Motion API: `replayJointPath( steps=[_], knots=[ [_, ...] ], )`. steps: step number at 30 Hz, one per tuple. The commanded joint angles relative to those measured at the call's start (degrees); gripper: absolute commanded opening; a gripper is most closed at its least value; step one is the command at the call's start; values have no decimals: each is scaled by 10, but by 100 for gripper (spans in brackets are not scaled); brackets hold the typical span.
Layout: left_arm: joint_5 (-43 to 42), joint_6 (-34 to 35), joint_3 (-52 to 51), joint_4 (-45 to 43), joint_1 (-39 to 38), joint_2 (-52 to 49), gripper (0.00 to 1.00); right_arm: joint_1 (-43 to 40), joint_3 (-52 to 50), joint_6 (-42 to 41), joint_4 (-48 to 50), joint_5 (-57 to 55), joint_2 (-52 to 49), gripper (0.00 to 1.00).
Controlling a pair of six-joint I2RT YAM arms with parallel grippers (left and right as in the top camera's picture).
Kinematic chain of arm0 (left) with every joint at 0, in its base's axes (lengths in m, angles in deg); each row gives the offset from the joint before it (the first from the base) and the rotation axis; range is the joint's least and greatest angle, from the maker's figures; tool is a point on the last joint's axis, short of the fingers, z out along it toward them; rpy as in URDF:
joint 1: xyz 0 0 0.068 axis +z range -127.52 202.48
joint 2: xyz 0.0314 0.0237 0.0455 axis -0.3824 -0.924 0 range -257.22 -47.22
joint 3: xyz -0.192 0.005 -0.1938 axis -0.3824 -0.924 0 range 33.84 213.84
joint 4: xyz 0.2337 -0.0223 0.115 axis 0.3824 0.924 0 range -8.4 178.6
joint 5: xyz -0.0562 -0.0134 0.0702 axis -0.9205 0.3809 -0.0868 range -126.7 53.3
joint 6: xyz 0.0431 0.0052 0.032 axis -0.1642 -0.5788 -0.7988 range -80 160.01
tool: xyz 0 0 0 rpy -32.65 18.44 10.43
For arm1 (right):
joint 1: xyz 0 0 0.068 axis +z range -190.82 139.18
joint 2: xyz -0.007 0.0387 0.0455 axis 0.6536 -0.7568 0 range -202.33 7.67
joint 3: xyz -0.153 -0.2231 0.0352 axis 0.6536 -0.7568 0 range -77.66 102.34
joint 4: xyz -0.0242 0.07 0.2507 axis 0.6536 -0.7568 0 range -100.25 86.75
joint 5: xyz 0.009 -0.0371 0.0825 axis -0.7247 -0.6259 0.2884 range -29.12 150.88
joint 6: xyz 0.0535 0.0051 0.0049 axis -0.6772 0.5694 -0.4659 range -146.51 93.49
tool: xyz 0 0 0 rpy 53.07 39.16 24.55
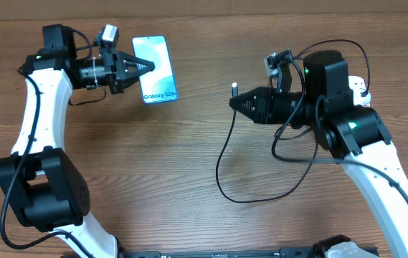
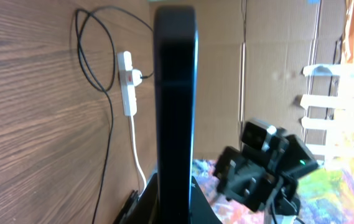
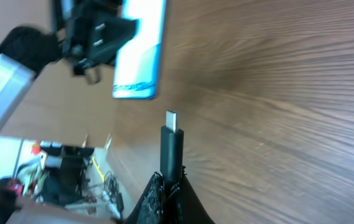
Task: Plug charger to phone and switch on socket
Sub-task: 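Carry the plug with the right gripper toward the phone's bottom port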
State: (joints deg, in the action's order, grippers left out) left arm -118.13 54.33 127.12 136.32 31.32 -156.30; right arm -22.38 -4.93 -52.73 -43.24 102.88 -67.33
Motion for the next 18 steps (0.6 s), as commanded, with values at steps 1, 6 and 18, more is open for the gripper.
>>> replayJointPath(
  steps=[1, 6, 18],
  knots=[
    [-27, -22, 10, 1, -16, 10, 5, 31, -6, 12, 0, 29, 17, 4],
    [-27, -26, 10, 1, -21, 10, 4, 84, -32, 3, 24, 34, 17, 4],
    [-26, -28, 10, 1, -22, 10, 4, 179, -198, -129, 311, 9, 16, 4]
  ],
)
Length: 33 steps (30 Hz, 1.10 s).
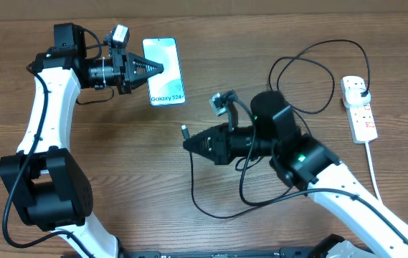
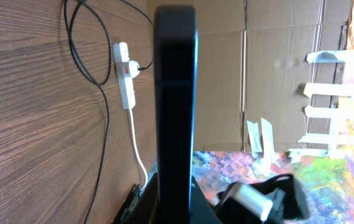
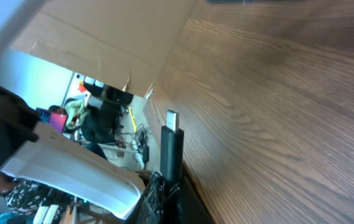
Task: Plug charger to phone and switch on socket
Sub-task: 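Carry the plug with the right gripper toward the phone's bottom port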
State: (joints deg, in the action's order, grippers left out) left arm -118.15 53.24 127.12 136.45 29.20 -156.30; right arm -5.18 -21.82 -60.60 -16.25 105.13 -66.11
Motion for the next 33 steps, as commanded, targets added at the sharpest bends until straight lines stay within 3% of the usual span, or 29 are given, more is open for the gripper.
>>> replayJointPath(
  steps=[1, 14, 33],
  knots=[
    [-26, -17, 10, 0, -1, 10, 4, 7, -36, -53, 60, -14, 4, 4],
    [-50, -17, 10, -6, -27, 10, 5, 6, -43, -131, 117, -58, -33, 4],
    [-79, -9, 10, -17, -45, 10, 4, 6, -43, -139, 159, -70, -38, 4]
  ],
)
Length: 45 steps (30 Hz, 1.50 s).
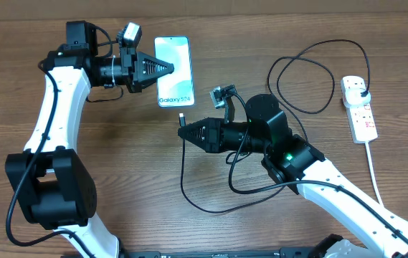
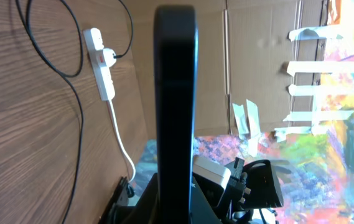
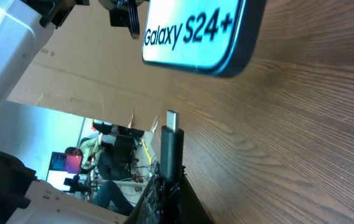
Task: Plug charger to phone and switch on socket
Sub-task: 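Carry the plug with the right gripper toward the phone's bottom port, then align and push the plug up into the phone's bottom port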
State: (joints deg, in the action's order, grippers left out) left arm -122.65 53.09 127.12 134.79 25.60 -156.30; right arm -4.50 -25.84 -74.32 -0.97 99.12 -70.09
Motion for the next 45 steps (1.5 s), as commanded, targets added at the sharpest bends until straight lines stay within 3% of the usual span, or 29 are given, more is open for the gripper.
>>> replayJointPath(
  steps=[1, 45],
  knots=[
    [-34, -8, 10, -1, -10, 10, 4, 0, -3, -2, 6, -12, 2, 4],
    [8, 33, 10, 1, -21, 10, 4, 0, -2, -35, 10, -43, 2, 4]
  ],
)
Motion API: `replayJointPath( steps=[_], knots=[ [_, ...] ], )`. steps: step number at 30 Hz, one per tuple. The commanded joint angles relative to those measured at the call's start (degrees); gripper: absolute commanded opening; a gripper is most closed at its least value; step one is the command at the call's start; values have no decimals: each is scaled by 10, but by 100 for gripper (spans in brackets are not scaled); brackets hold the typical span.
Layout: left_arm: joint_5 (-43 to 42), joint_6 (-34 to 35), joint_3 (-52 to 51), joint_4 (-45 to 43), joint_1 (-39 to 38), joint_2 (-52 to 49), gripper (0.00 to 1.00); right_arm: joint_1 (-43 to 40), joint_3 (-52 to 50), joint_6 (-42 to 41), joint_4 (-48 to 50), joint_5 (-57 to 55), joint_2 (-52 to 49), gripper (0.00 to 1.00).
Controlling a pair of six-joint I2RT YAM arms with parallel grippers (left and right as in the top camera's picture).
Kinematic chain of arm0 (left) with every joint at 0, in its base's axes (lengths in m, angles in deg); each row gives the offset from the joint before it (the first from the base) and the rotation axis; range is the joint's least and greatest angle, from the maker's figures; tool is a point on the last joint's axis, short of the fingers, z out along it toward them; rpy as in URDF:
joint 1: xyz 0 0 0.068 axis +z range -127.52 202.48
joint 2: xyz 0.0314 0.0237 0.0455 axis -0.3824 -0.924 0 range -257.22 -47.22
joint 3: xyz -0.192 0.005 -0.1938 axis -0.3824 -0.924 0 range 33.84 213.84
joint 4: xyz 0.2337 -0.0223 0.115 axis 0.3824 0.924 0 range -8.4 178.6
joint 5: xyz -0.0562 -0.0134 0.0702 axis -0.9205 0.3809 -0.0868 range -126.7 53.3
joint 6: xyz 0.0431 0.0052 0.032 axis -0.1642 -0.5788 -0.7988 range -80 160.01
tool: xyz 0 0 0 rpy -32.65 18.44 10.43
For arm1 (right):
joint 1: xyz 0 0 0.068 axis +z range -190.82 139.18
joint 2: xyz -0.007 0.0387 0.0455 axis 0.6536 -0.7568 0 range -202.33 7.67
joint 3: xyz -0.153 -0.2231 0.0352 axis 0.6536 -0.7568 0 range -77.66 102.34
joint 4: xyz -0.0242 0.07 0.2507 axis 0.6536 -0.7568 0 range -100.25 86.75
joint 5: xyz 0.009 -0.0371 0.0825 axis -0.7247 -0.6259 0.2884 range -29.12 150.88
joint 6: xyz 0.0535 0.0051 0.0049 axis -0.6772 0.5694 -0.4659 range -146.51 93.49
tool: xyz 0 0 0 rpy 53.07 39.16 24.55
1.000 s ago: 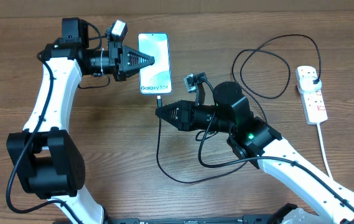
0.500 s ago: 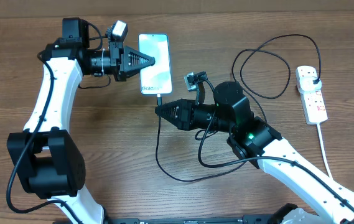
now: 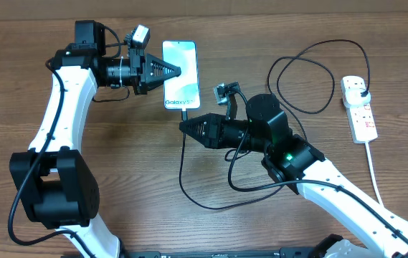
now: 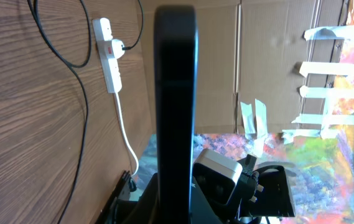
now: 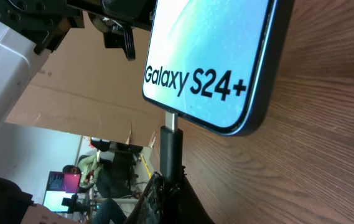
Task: Plug charger to phone and switch on socket
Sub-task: 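Align and push the plug up into the phone's bottom port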
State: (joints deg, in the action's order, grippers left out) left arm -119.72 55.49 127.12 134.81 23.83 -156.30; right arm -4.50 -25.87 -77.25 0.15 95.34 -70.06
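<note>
My left gripper [image 3: 166, 72] is shut on the left edge of the phone [image 3: 181, 74], a light-screened handset reading "Galaxy S24+" [image 5: 195, 82], held above the table. In the left wrist view the phone [image 4: 175, 93] shows edge-on as a dark bar. My right gripper [image 3: 186, 126] is shut on the black charger plug [image 5: 171, 149], whose metal tip meets the phone's bottom edge. Its black cable [image 3: 182, 172] loops across the table to the white socket strip [image 3: 358, 107] at the right.
The cable makes a second loop [image 3: 304, 72] near the socket strip [image 4: 110, 56]. Cardboard sheets stand beyond the table's far edge [image 4: 264, 74]. The bare wooden tabletop [image 3: 117, 179] lies below both arms.
The phone has shifted slightly right and the plug has moved up to it. The plug tip, then a short way below the phone's bottom edge, now touches that edge.
At first the left gripper held the phone at the far left and the right gripper held the plug well to the right, near the socket. The right arm then stood mid-table, then just below the phone, as the phone came rightward. Now plug and phone meet.
</note>
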Motion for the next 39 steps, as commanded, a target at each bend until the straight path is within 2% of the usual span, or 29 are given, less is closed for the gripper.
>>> replayJointPath(
  steps=[1, 39],
  knots=[
    [-21, 9, 10, 1, -3, 10, 4, 0, -2, -5, -1, -6, 1, 4],
    [-5, 13, 10, -1, -18, 10, 4, -1, -2, -17, -12, -17, 1, 4]
  ],
)
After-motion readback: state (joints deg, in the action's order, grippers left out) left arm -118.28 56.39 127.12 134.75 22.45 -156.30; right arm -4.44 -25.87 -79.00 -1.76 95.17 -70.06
